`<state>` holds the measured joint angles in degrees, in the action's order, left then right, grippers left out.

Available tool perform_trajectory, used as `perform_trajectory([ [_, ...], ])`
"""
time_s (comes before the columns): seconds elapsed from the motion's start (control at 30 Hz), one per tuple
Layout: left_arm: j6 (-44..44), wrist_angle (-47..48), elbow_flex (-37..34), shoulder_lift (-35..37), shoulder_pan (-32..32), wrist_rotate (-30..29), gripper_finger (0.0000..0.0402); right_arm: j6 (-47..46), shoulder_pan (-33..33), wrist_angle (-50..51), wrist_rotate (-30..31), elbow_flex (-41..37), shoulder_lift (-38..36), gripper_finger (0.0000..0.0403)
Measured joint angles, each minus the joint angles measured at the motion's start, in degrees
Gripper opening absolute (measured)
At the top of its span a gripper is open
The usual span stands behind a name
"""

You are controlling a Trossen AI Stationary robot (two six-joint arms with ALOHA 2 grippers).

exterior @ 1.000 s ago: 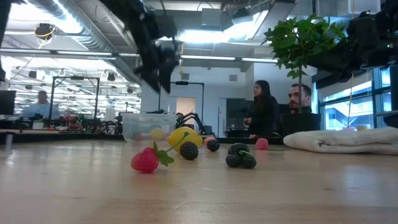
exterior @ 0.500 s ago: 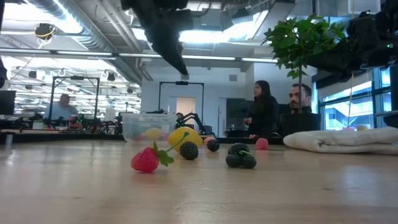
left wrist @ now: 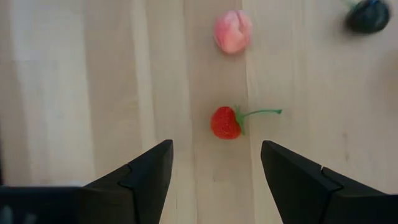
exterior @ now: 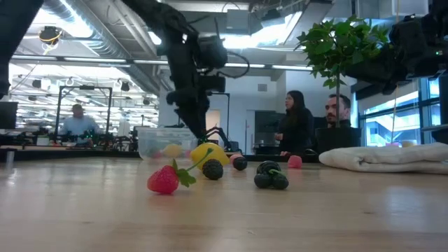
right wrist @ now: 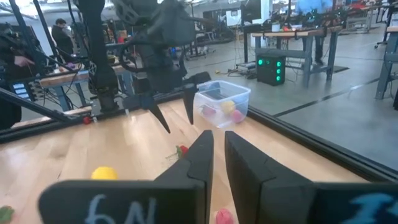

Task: Pick and placing Produce into tupperware
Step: Put the top red strawberry into the transparent bin

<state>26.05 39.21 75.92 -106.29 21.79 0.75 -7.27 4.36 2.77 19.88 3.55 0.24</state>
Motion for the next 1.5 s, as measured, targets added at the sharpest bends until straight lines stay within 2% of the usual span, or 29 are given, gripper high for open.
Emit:
perform_trajectory([
  [0.27,5.57,-1.35,0.00,-2.20,0.34,0.42,0.0228,0.07,0.00,0.25,0.00,0.00,-0.01,0.0045],
  [0.57,6.66,-3.21,0.02,-5.15,0.17,3.53,0.0228,0.09,0.00,0.16,0.00,0.00,-0.01,0.0045],
  [0.83,6.75,-3.98,0.02,-7.53,0.14,3.48,0.0225,0.18,0.00,0.14,0.00,0.00,-0.01,0.0045],
  [1.5,4.02,-4.10,0.02,-7.55,-0.20,3.39,0.0223,0.24,0.00,0.38,0.00,0.00,0.00,0.0045],
])
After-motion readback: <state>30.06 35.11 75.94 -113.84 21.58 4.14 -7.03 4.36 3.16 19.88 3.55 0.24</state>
